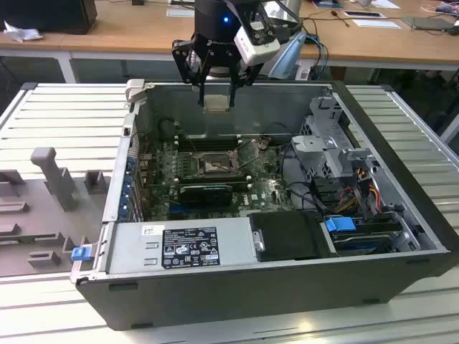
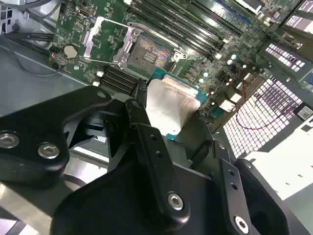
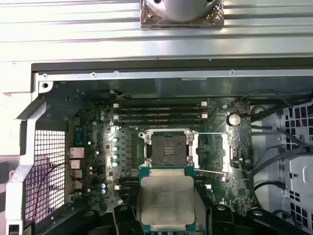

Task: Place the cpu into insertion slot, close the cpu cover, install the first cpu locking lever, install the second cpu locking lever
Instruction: 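Place the cpu into insertion slot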

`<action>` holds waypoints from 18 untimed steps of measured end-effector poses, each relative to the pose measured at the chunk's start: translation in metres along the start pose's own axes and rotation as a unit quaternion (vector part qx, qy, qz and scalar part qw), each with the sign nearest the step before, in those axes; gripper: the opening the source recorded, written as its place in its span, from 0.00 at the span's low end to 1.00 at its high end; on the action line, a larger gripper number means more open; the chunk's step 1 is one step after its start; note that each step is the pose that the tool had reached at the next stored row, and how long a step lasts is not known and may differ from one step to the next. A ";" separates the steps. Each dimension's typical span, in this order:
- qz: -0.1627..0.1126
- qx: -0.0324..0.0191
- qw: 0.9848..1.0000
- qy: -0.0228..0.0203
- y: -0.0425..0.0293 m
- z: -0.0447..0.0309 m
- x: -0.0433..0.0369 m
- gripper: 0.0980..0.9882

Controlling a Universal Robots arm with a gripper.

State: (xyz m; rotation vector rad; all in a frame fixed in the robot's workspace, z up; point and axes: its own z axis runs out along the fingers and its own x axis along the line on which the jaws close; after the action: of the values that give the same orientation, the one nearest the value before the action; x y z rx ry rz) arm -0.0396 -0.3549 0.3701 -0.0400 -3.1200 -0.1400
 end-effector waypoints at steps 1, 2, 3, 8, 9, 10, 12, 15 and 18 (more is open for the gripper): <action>0.001 0.000 1.000 0.000 0.0000 0.0000 0.0000 0.48; 0.003 0.000 1.000 0.000 0.0000 0.0000 0.0000 0.48; 0.008 0.000 1.000 -0.001 0.0000 0.0000 0.0001 0.48; 0.022 0.000 1.000 -0.002 -0.0001 0.0007 0.0002 0.48; 0.023 0.000 1.000 -0.002 -0.0001 0.0008 0.0003 0.48; 0.023 0.000 1.000 -0.001 -0.0001 0.0010 0.0003 0.48; 0.023 0.000 1.000 -0.001 -0.0001 0.0013 0.0002 0.48; 0.023 0.000 1.000 -0.001 -0.0001 0.0014 0.0002 0.48; 0.024 0.000 1.000 -0.001 -0.0001 0.0014 0.0002 0.48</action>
State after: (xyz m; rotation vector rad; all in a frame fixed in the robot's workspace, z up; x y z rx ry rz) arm -0.0399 -0.3549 0.3687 -0.1137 -3.1184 -0.1405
